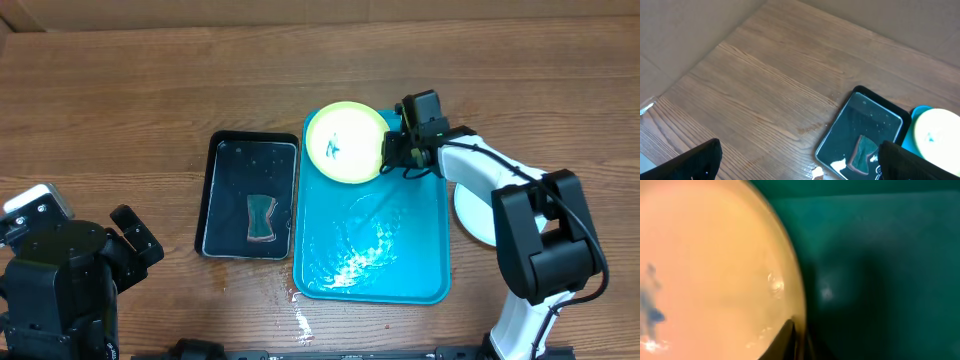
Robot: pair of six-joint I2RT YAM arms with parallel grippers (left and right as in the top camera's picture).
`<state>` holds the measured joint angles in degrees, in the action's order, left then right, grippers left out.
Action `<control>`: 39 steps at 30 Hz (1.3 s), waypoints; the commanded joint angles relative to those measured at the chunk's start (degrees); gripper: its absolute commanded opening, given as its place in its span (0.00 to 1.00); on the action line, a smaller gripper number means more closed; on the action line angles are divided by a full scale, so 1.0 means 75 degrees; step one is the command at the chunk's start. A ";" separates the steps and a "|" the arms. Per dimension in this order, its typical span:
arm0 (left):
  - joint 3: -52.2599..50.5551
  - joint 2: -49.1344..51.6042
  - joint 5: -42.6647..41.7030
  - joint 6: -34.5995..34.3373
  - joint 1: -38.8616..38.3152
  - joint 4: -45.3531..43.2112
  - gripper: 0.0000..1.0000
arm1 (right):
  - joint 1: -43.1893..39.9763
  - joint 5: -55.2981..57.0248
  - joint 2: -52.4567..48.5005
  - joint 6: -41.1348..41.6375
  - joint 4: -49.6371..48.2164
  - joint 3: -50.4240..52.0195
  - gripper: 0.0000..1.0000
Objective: Clean dirty plates on tray and stack at the side
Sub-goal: 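Grip the remaining yellow plate rim with the right gripper and drag it to tray center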
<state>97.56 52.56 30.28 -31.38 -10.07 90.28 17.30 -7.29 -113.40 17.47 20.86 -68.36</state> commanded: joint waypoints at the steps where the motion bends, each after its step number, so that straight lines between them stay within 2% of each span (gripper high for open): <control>1: 0.0064 0.0026 0.0163 -0.0076 0.0041 -0.0015 1.00 | -0.0009 -0.0032 0.0184 0.0469 0.0286 -0.0050 0.04; 7: 0.0064 0.0026 0.0163 -0.0076 0.0041 -0.0015 1.00 | -0.0114 -0.0032 0.1358 0.0848 0.1588 -0.0050 0.04; 13: 0.0064 0.0026 0.0163 -0.0076 0.0041 -0.0012 1.00 | -0.0172 -0.0006 0.3086 0.0854 0.3722 -0.0047 0.04; 16: 0.0064 0.0026 0.0163 -0.0076 0.0041 -0.0015 1.00 | -0.0154 -0.0006 0.3532 0.0959 0.4922 -0.0035 0.04; 19: 0.0064 0.0026 0.0163 -0.0076 0.0041 -0.0015 1.00 | -0.0015 -0.0009 0.3558 0.1591 0.5776 0.0134 0.04; 21: 0.0064 0.0026 0.0163 -0.0076 0.0041 -0.0015 1.00 | 0.0210 -0.0006 0.3555 0.2017 0.5537 0.0592 0.04; 24: 0.0064 0.0026 0.0163 -0.0073 0.0041 -0.0015 1.00 | 0.0600 -0.0052 0.3550 0.3086 0.4328 0.1652 0.04; 28: 0.0064 0.0026 0.0006 -0.0134 0.0041 -0.0125 1.00 | 0.0938 -0.0163 0.3550 0.3800 0.2783 0.2678 0.04; 29: 0.0064 0.0026 -0.0047 -0.0131 0.0041 -0.0111 1.00 | 0.0938 -0.0114 0.3550 0.3850 0.2667 0.2722 0.06; 31: 0.0064 0.0026 -0.0055 -0.0143 0.0041 -0.0096 1.00 | 0.0935 0.0157 0.3552 0.3841 0.2600 0.2675 0.34; 32: 0.0064 0.0026 -0.0242 -0.0143 0.0041 -0.0108 1.00 | 0.0927 0.0289 0.3564 0.3791 0.2602 0.2611 0.40; 34: 0.0064 0.0026 -0.0627 -0.0192 0.0041 -0.0233 1.00 | 0.0927 0.0309 0.3599 0.3305 0.2605 0.2410 0.41; 36: 0.0052 0.0038 -0.1600 -0.0277 0.0041 -0.0487 1.00 | 0.0927 0.0315 0.3730 0.2693 0.2804 0.2084 0.41; 39: -0.0137 0.0207 -0.2771 -0.0262 0.0041 -0.0501 1.00 | 0.0927 0.0519 0.4086 0.2401 0.3346 0.1533 0.41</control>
<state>97.49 52.77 20.12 -32.08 -10.07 86.54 24.38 -5.63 -86.65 39.40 44.84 -51.92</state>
